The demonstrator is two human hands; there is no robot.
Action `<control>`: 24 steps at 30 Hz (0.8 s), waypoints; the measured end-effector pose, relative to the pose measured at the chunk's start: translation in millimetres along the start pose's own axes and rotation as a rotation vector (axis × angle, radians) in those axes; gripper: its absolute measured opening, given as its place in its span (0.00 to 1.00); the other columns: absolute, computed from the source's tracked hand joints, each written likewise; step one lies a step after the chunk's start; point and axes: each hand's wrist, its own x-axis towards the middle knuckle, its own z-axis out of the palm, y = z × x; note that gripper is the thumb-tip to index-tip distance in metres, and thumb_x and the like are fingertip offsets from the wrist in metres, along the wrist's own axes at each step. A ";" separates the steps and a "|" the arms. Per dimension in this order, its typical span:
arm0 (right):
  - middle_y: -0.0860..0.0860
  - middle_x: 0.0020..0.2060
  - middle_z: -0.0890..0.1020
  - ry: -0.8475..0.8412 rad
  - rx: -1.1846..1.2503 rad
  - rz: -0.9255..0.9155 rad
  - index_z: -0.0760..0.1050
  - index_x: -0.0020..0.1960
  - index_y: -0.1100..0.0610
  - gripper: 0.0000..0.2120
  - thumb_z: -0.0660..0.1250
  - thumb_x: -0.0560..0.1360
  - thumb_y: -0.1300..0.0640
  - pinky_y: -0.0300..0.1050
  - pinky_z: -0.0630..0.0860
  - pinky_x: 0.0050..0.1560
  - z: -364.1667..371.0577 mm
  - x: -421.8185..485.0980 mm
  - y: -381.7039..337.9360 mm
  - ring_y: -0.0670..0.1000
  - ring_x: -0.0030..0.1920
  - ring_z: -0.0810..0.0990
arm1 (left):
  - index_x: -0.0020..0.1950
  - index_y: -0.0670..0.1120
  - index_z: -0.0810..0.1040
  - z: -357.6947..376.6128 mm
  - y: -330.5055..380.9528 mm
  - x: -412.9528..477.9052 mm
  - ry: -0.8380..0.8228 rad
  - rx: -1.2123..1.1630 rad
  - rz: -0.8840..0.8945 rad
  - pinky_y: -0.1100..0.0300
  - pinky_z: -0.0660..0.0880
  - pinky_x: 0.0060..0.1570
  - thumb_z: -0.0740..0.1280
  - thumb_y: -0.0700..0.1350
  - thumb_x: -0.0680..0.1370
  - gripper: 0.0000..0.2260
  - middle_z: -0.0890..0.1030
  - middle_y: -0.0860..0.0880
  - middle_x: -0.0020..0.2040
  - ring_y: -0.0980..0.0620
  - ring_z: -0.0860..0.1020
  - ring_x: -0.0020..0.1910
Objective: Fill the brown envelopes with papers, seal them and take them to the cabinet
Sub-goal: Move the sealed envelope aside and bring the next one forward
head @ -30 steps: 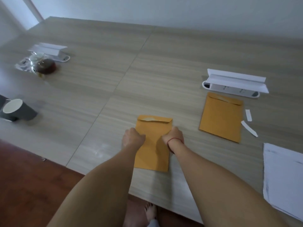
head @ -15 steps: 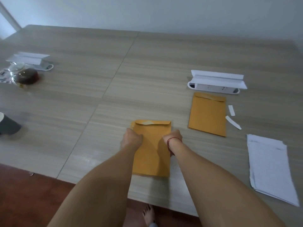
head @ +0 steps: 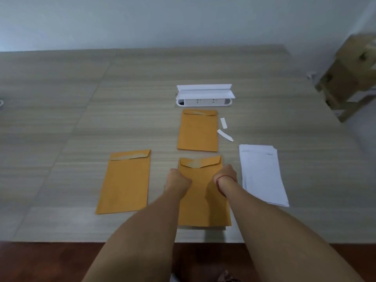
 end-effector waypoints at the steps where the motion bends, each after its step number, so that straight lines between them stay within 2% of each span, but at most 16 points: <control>1: 0.58 0.56 0.80 -0.003 -0.009 0.002 0.74 0.60 0.62 0.14 0.60 0.76 0.68 0.46 0.73 0.44 -2.9 1.6 8.6 0.59 0.55 0.80 | 0.53 0.42 0.70 7.5 -0.3 -3.3 0.002 0.009 -0.006 0.55 0.74 0.39 0.71 0.44 0.73 0.14 0.71 0.48 0.38 0.50 0.72 0.37; 2: 0.58 0.55 0.80 -0.002 -0.016 0.003 0.74 0.60 0.62 0.14 0.60 0.76 0.68 0.45 0.73 0.44 -5.1 3.0 17.1 0.58 0.54 0.80 | 0.54 0.42 0.70 13.7 0.2 -7.6 0.006 0.026 -0.013 0.55 0.74 0.40 0.71 0.44 0.73 0.14 0.72 0.48 0.39 0.49 0.72 0.39; 4: 0.57 0.53 0.80 -0.006 -0.049 0.002 0.75 0.59 0.61 0.14 0.61 0.75 0.67 0.46 0.75 0.48 -7.9 3.3 30.0 0.57 0.53 0.80 | 0.56 0.42 0.69 21.6 0.7 -15.3 0.030 0.118 -0.019 0.54 0.75 0.47 0.71 0.45 0.73 0.16 0.75 0.46 0.50 0.46 0.75 0.48; 6: 0.57 0.58 0.77 0.016 -0.133 -0.025 0.73 0.62 0.59 0.17 0.62 0.74 0.64 0.49 0.75 0.58 -8.4 4.2 39.5 0.57 0.58 0.77 | 0.61 0.43 0.68 25.9 -1.6 -18.5 0.087 0.254 0.003 0.51 0.73 0.57 0.72 0.46 0.73 0.21 0.72 0.43 0.60 0.43 0.72 0.61; 7: 0.57 0.61 0.74 0.026 -0.174 -0.048 0.70 0.65 0.57 0.19 0.63 0.74 0.63 0.51 0.73 0.61 -8.7 4.9 42.0 0.57 0.62 0.74 | 0.62 0.44 0.67 26.7 -2.9 -18.6 0.111 0.300 0.031 0.50 0.72 0.60 0.71 0.47 0.73 0.22 0.71 0.43 0.62 0.43 0.70 0.64; 9: 0.57 0.64 0.71 0.026 -0.221 -0.121 0.68 0.66 0.55 0.21 0.64 0.74 0.61 0.51 0.73 0.62 -9.4 10.1 44.1 0.58 0.64 0.72 | 0.61 0.44 0.69 29.1 -3.5 -15.2 0.100 0.336 0.120 0.49 0.73 0.61 0.70 0.48 0.74 0.19 0.71 0.43 0.62 0.43 0.70 0.63; 12: 0.56 0.62 0.72 -0.056 -0.276 -0.272 0.69 0.67 0.53 0.21 0.63 0.74 0.62 0.49 0.75 0.58 -8.0 19.1 42.9 0.57 0.62 0.74 | 0.62 0.45 0.71 33.0 -2.8 -10.1 0.024 0.346 0.218 0.48 0.73 0.61 0.68 0.49 0.76 0.17 0.72 0.44 0.61 0.44 0.72 0.61; 14: 0.56 0.61 0.73 -0.079 -0.285 -0.355 0.68 0.67 0.53 0.22 0.61 0.74 0.64 0.50 0.76 0.57 -5.7 24.2 42.0 0.58 0.60 0.75 | 0.67 0.47 0.66 35.2 -0.3 -7.4 0.015 0.331 0.250 0.46 0.73 0.61 0.68 0.48 0.76 0.22 0.72 0.44 0.62 0.43 0.72 0.62; 15: 0.57 0.59 0.74 -0.083 -0.285 -0.379 0.65 0.69 0.51 0.25 0.60 0.74 0.66 0.52 0.77 0.57 -5.1 25.2 41.5 0.58 0.58 0.75 | 0.71 0.50 0.61 35.9 1.1 -6.4 0.012 0.319 0.263 0.45 0.74 0.60 0.68 0.48 0.76 0.26 0.72 0.43 0.62 0.42 0.73 0.61; 17: 0.57 0.56 0.75 -0.111 -0.289 -0.387 0.53 0.75 0.46 0.35 0.59 0.73 0.67 0.53 0.78 0.54 -4.5 27.1 39.4 0.58 0.55 0.77 | 0.75 0.56 0.51 35.8 3.7 -5.3 0.003 0.309 0.273 0.46 0.75 0.57 0.67 0.47 0.77 0.33 0.71 0.42 0.62 0.41 0.74 0.60; 19: 0.58 0.56 0.76 -0.144 -0.302 -0.380 0.45 0.77 0.42 0.40 0.60 0.74 0.66 0.52 0.79 0.53 -6.9 30.6 35.7 0.58 0.54 0.78 | 0.77 0.59 0.44 35.3 7.5 -1.3 -0.020 0.339 0.268 0.47 0.74 0.58 0.67 0.49 0.77 0.38 0.70 0.42 0.65 0.40 0.74 0.62; 22: 0.58 0.60 0.75 -0.184 -0.339 -0.353 0.43 0.78 0.44 0.40 0.60 0.75 0.65 0.49 0.76 0.51 -9.4 35.1 29.2 0.58 0.57 0.78 | 0.78 0.58 0.43 33.8 11.8 11.6 -0.075 0.391 0.246 0.46 0.73 0.62 0.67 0.54 0.76 0.40 0.69 0.42 0.68 0.40 0.72 0.66; 24: 0.57 0.61 0.75 -0.190 -0.370 -0.338 0.45 0.78 0.46 0.39 0.60 0.75 0.64 0.49 0.76 0.52 -10.4 39.4 25.3 0.58 0.58 0.77 | 0.78 0.57 0.45 32.5 16.0 19.7 -0.115 0.406 0.215 0.46 0.71 0.64 0.68 0.56 0.74 0.40 0.69 0.42 0.70 0.40 0.70 0.67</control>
